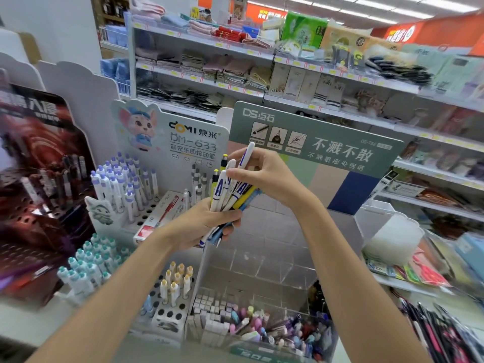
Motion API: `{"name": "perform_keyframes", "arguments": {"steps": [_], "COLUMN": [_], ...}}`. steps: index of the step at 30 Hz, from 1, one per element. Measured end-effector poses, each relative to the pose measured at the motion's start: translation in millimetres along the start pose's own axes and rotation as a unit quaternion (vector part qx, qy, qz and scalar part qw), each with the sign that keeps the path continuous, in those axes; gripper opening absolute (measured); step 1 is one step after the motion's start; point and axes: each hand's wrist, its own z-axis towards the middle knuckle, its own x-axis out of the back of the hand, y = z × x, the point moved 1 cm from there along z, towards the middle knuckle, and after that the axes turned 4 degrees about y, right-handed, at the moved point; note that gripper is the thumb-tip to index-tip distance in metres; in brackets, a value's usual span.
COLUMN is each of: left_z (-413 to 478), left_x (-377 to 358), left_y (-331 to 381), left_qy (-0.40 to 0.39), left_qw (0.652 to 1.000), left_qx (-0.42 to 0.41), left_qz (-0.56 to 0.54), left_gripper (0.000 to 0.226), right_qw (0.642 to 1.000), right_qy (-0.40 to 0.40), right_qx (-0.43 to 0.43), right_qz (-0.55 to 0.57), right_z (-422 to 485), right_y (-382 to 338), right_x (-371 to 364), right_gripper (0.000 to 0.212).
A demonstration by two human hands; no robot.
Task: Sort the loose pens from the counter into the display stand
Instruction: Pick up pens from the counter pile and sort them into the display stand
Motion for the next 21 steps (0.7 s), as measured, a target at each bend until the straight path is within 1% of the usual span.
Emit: {"name": "perform_keyframes", "arguments": {"steps": [2, 4, 6, 7, 9, 10, 12, 14, 16, 18, 21], "left_z": [-1.1, -1.8, -2.0, -2.0, -2.2, -2.2, -3.3, -5.6, -8.0, -9.0, -9.8], "left_x": [-1.2, -0.3, 2.1, 3.9, 7.3, 10.1, 17.8, 29.1, 37.6, 40.4, 38.3], "left_y": [-0.3, -1.2, -2.2, -3.1, -3.4, -3.5, -2.3, 0.3, 2.5, 2.7, 1.0], "left_qy": [0.001, 0.004, 0.012, 0.021, 0.052, 0.076, 0.125, 0.16, 0.182, 0.191, 0.183], "left_qw": [1.0, 1.0, 1.0, 1.0, 0.999, 0.997, 0.988, 0.976, 0.969, 0.965, 0.97], "left_qx": [-0.006, -0.01, -0.01, -0.009, -0.012, -0.017, -0.033, -0.059, -0.073, -0.067, -0.066], "left_qz": [0.008, 0.013, 0.012, 0.008, -0.002, -0.016, -0.081, -0.135, -0.151, -0.165, -0.145], "left_gripper": [0.014, 0.011, 0.01, 0.01, 0.012, 0.013, 0.019, 0.029, 0.027, 0.025, 0.034], "right_qw": [1.0, 1.0, 0.996, 0.989, 0.967, 0.956, 0.932, 0.916, 0.915, 0.922, 0.942], "right_qy": [-0.021, -0.008, 0.054, 0.093, 0.169, 0.213, 0.303, 0.363, 0.372, 0.356, 0.298], "right_qx": [0.003, 0.02, 0.035, 0.037, 0.046, 0.052, 0.061, 0.09, 0.126, 0.146, 0.147], "right_qz": [-0.014, -0.003, 0.069, 0.113, 0.182, 0.198, 0.19, 0.144, 0.096, 0.037, -0.04], "right_z": [0.2, 0.2, 3.2, 4.8, 7.5, 7.4, 3.8, -1.9, -5.3, -5.0, -0.8], "right_y": [-2.1, -3.8, -3.0, -3.0, -0.9, 1.3, 6.1, 11.4, 16.4, 23.7, 40.7], "right_x": [2.0, 5.4, 11.1, 15.0, 25.4, 32.6, 45.1, 50.3, 43.0, 26.5, 1.5], "right_gripper": [0.013, 0.008, 0.002, 0.003, 0.006, 0.006, 0.009, 0.023, 0.037, 0.045, 0.042]}}
